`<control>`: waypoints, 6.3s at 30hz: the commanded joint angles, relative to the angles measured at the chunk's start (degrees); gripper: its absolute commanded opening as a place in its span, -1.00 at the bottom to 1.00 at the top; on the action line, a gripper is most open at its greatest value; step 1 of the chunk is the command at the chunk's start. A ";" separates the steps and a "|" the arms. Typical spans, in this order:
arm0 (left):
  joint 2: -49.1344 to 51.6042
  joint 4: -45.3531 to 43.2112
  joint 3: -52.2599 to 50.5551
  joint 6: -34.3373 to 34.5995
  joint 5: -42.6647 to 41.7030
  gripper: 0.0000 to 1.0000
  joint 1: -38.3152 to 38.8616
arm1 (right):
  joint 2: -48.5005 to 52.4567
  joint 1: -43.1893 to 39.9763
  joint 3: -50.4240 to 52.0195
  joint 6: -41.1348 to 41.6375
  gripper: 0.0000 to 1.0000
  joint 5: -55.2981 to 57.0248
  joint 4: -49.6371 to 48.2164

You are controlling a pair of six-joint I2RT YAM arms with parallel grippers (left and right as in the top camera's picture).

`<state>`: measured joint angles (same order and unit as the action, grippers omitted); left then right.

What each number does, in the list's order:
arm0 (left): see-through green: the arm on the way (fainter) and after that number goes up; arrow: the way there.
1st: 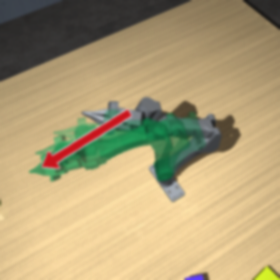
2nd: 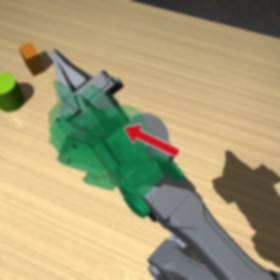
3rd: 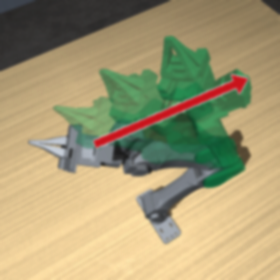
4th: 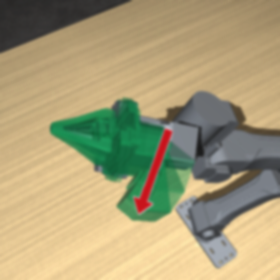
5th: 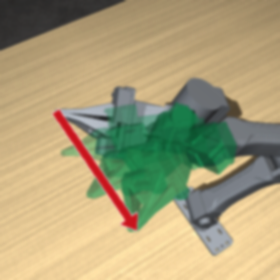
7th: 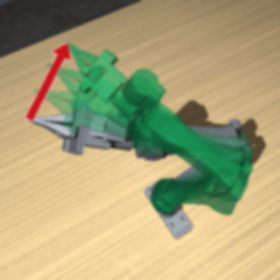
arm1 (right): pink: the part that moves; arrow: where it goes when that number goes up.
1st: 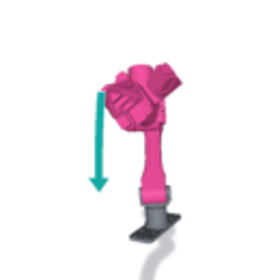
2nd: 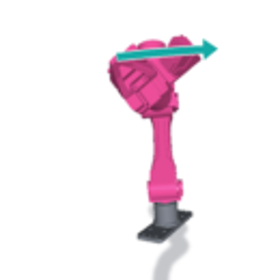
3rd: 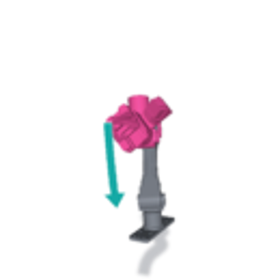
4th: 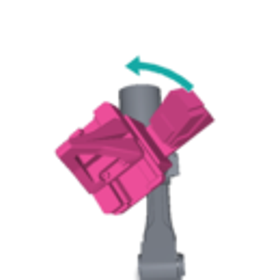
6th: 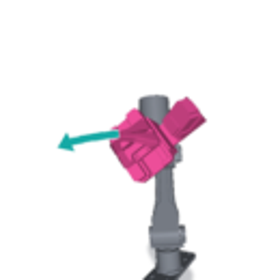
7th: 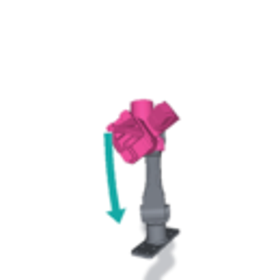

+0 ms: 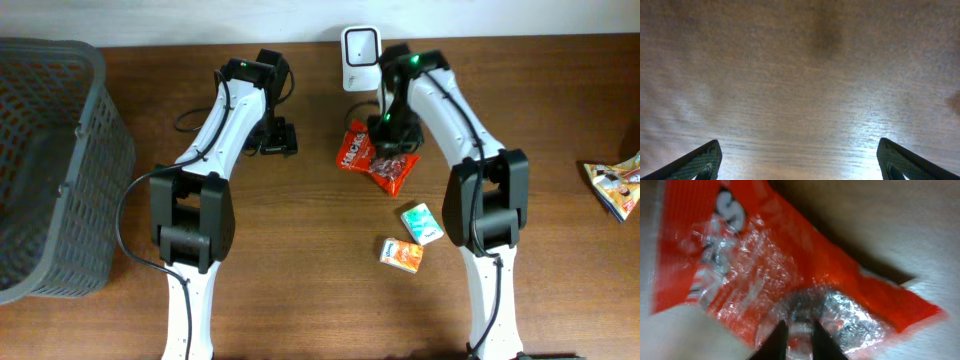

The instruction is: Scan the item barcode

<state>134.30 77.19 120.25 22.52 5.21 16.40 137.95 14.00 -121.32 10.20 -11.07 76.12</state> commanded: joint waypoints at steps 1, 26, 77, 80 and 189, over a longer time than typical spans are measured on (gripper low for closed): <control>-0.17 0.09 0.98 -0.11 0.63 0.95 -0.07 | -0.52 0.28 4.48 1.20 -0.76 -0.76 -1.44; -0.17 -1.05 0.98 -0.11 0.66 0.99 0.09 | -5.35 2.29 4.81 -47.50 0.97 5.35 2.21; -0.17 -1.05 0.92 -0.09 -0.02 0.99 0.46 | -2.43 2.71 -6.32 -2.36 -0.78 16.33 -58.12; -0.17 -1.07 0.92 -0.09 -0.02 0.99 0.46 | -8.37 0.22 -6.32 -2.12 -0.77 18.32 -54.99; -33.07 -44.74 -41.16 5.86 -17.84 0.50 17.44 | -27.98 -35.39 -6.10 6.16 0.97 -0.52 6.40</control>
<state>102.78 32.05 78.26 29.56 -12.05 35.70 109.89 -21.65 -127.50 16.49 -11.53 82.52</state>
